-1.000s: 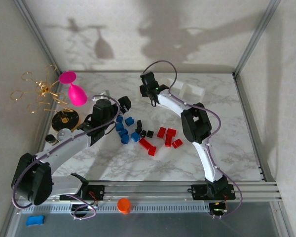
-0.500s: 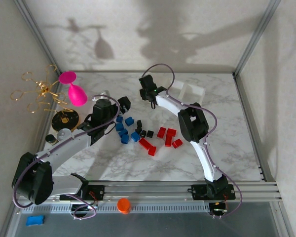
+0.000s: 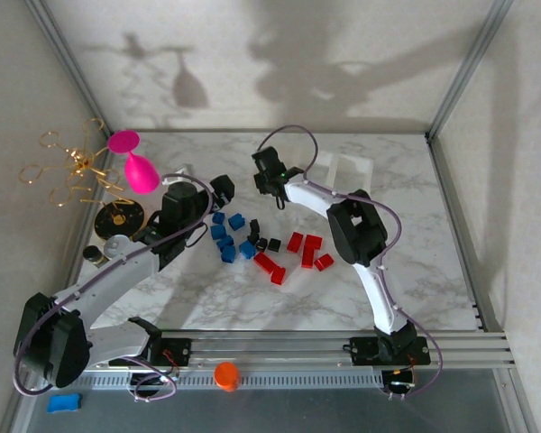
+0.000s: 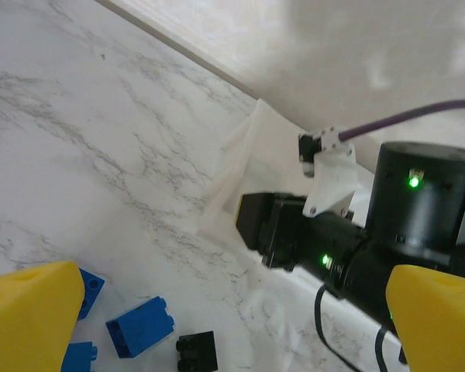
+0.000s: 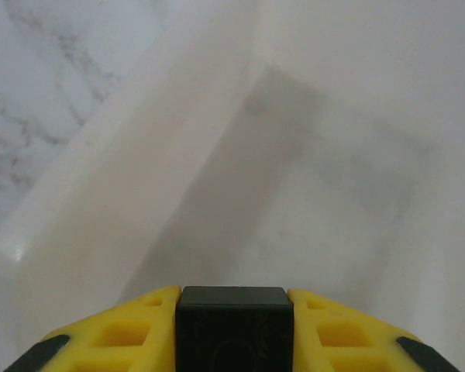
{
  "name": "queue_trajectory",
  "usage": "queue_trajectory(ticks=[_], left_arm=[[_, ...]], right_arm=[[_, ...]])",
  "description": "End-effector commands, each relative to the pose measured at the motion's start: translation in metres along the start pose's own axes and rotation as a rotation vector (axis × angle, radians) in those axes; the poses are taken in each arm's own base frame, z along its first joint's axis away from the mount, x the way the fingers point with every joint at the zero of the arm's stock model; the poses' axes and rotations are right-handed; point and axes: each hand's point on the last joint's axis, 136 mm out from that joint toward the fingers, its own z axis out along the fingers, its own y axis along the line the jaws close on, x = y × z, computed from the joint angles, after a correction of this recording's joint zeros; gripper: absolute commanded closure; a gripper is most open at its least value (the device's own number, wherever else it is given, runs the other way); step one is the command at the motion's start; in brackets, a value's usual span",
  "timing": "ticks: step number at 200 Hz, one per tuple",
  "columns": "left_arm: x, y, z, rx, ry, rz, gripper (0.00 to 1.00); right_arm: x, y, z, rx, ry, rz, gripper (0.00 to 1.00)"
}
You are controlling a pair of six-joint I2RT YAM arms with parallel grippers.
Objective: Sort the legos into containers by color
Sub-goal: Place the lego in the container.
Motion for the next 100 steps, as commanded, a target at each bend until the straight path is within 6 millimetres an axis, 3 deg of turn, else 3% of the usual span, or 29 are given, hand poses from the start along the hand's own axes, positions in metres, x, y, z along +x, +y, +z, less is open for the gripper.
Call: queue_trajectory(ticks=[1, 20, 49, 100], left_arm=[[-0.003, 0.013, -0.007, -0.037, -0.024, 0.004, 0.00], [-0.003, 0.014, -0.009, -0.039, -0.025, 0.001, 0.00], [-0.003, 0.012, -0.010, -0.031, -0.022, -0.005, 0.00], [-0.007, 0.008, -0.013, -0.019, -0.027, -0.014, 0.00]], right_arm=[[0.005, 0.005, -0.022, -0.018, -0.002, 0.021, 0.74], [0.007, 0.003, -0.027, -0.019, -0.008, 0.037, 0.64], [-0.007, 0.003, -0.036, -0.024, -0.038, 0.042, 0.53], [-0.030, 0.002, -0.053, -0.038, -0.090, 0.058, 0.41]])
